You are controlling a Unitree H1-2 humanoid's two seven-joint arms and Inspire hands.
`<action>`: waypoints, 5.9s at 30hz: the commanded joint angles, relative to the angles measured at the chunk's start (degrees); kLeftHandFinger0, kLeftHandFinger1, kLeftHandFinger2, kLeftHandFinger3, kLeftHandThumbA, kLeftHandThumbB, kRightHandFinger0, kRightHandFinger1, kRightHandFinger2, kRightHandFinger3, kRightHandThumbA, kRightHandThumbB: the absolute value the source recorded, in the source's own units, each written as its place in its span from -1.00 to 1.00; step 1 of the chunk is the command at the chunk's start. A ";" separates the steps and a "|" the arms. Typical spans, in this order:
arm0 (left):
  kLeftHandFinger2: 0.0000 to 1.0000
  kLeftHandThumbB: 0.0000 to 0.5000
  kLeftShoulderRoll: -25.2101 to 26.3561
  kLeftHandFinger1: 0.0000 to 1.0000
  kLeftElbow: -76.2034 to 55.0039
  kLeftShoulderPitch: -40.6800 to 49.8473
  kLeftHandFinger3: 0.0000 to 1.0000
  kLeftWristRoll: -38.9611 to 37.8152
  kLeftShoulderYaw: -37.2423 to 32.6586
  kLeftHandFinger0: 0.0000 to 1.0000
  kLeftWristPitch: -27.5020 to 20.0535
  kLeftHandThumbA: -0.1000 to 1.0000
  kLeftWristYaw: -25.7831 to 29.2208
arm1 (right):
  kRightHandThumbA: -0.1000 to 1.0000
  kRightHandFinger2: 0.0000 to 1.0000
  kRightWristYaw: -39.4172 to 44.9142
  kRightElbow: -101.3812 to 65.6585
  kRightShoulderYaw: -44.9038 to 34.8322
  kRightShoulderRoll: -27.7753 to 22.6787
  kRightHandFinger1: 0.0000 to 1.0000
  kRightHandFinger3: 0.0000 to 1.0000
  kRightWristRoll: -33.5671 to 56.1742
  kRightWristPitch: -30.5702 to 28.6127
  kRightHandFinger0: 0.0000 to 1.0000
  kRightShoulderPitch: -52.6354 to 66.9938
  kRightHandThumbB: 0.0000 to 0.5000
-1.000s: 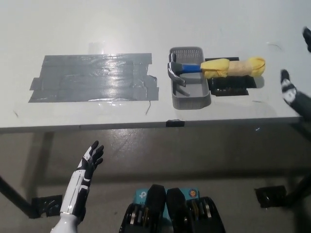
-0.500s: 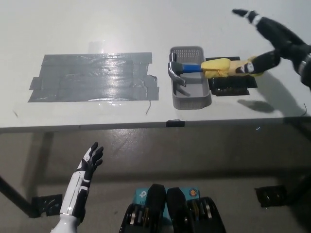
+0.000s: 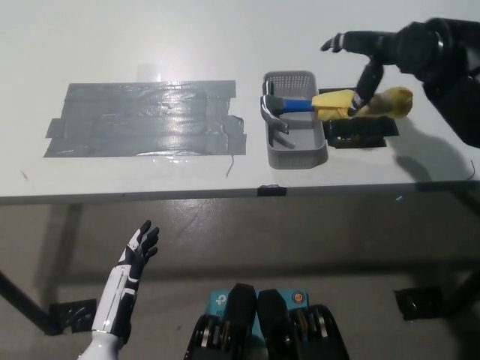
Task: The robot picks the hammer placed on top of the gray container with right hand and places it on the grey area of the desk
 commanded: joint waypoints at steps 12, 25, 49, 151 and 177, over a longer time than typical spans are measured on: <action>1.00 -0.06 1.01 1.00 -1.77 -0.36 1.00 -0.77 0.07 1.00 -0.32 1.00 -1.75 | 1.00 1.00 6.09 16.19 0.64 5.70 1.00 1.00 -3.46 -3.98 1.00 -8.60 0.28; 1.00 0.01 1.28 1.00 -2.11 -0.39 1.00 -0.19 0.30 1.00 0.37 1.00 -2.04 | 1.00 1.00 3.67 20.99 -0.66 6.40 1.00 1.00 -4.51 -5.63 1.00 -9.73 0.30; 1.00 -0.05 1.15 1.00 -2.38 0.33 1.00 -0.41 0.40 1.00 0.25 1.00 -2.24 | 1.00 1.00 -0.64 28.27 -1.40 8.58 1.00 1.00 -6.03 -5.78 1.00 -8.72 0.27; 1.00 0.18 1.02 1.00 -4.73 1.03 1.00 3.39 -2.47 1.00 0.27 1.00 -2.42 | -1.00 0.30 -46.22 36.23 -11.44 33.78 0.18 0.32 -5.47 -20.32 -0.24 -8.53 0.04; 1.00 0.09 1.88 1.00 -6.57 -1.40 1.00 3.68 -3.32 1.00 2.56 1.00 -3.57 | 0.55 1.00 -31.40 36.32 -14.98 30.37 1.00 1.00 -2.75 -15.29 1.00 -9.20 1.00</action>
